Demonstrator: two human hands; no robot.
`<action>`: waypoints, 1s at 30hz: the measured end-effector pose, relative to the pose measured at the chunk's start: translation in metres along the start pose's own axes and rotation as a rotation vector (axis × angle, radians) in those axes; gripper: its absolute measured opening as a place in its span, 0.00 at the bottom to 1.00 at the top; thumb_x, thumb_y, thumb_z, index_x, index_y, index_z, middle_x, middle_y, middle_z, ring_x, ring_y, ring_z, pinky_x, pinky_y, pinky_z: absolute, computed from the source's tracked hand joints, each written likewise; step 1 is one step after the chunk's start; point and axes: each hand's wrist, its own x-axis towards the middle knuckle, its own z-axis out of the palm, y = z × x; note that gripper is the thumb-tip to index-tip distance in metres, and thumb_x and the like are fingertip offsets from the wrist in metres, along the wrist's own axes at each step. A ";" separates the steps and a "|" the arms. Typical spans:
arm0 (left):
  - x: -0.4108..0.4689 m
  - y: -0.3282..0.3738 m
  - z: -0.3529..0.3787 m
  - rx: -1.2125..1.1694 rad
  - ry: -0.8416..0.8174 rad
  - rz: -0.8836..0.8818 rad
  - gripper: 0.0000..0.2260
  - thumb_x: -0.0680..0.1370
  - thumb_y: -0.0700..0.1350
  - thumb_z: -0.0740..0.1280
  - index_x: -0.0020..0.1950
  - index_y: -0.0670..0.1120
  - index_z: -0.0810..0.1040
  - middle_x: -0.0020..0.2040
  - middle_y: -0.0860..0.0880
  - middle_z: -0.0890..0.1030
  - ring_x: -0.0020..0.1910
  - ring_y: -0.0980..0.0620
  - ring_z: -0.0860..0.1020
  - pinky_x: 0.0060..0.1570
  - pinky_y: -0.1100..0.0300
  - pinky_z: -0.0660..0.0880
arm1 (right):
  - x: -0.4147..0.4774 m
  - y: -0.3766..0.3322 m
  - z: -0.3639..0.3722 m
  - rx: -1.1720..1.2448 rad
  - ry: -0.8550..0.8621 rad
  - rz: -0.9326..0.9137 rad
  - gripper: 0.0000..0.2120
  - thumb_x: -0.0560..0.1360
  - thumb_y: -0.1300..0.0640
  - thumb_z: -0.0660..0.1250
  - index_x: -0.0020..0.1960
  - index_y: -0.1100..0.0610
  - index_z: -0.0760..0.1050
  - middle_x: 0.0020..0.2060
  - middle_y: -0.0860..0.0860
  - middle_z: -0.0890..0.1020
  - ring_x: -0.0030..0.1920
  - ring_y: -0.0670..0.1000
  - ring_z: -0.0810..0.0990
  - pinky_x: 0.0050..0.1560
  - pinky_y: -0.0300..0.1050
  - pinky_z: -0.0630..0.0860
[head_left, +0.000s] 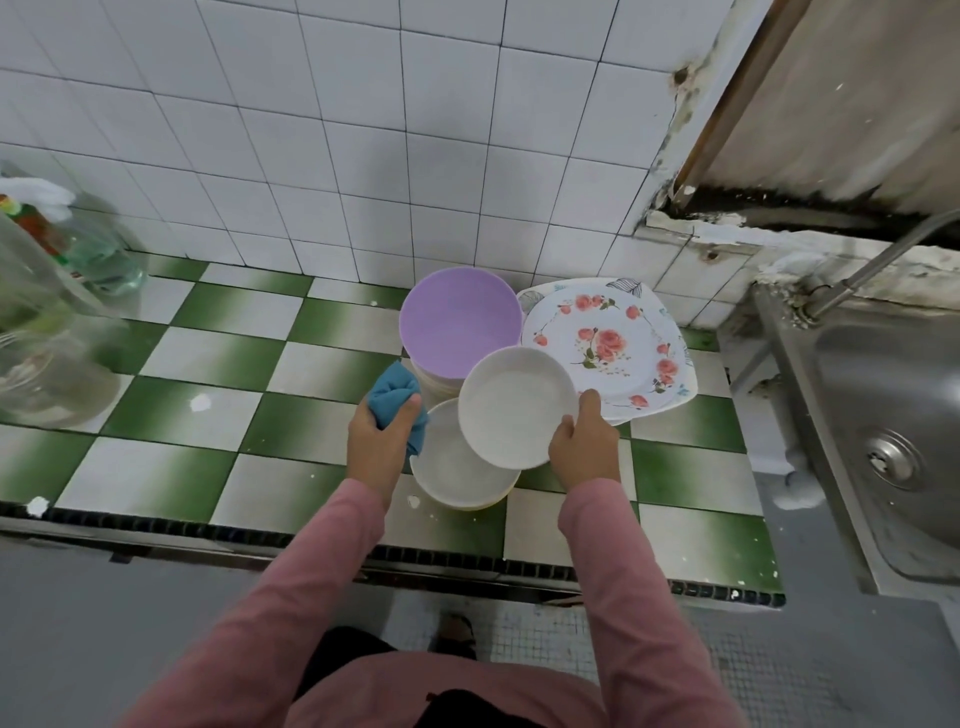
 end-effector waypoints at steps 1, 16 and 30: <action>0.000 0.000 0.001 -0.004 -0.002 0.002 0.13 0.77 0.45 0.70 0.60 0.47 0.74 0.51 0.50 0.80 0.49 0.53 0.79 0.45 0.63 0.77 | 0.000 0.001 0.000 -0.004 0.020 -0.006 0.11 0.83 0.64 0.55 0.64 0.63 0.64 0.41 0.54 0.73 0.44 0.57 0.73 0.44 0.46 0.68; -0.011 -0.005 0.006 -0.032 0.000 0.008 0.11 0.78 0.44 0.70 0.59 0.48 0.74 0.49 0.51 0.79 0.48 0.52 0.79 0.44 0.62 0.77 | 0.002 0.006 -0.013 -0.004 0.126 -0.041 0.10 0.81 0.67 0.55 0.62 0.65 0.65 0.42 0.57 0.73 0.42 0.57 0.72 0.42 0.46 0.68; -0.017 -0.006 0.007 -0.047 -0.008 0.004 0.11 0.78 0.44 0.70 0.59 0.48 0.73 0.50 0.51 0.79 0.49 0.52 0.78 0.45 0.61 0.78 | -0.004 0.013 -0.010 0.045 0.183 -0.049 0.09 0.80 0.68 0.56 0.60 0.66 0.66 0.41 0.59 0.74 0.43 0.59 0.73 0.41 0.46 0.68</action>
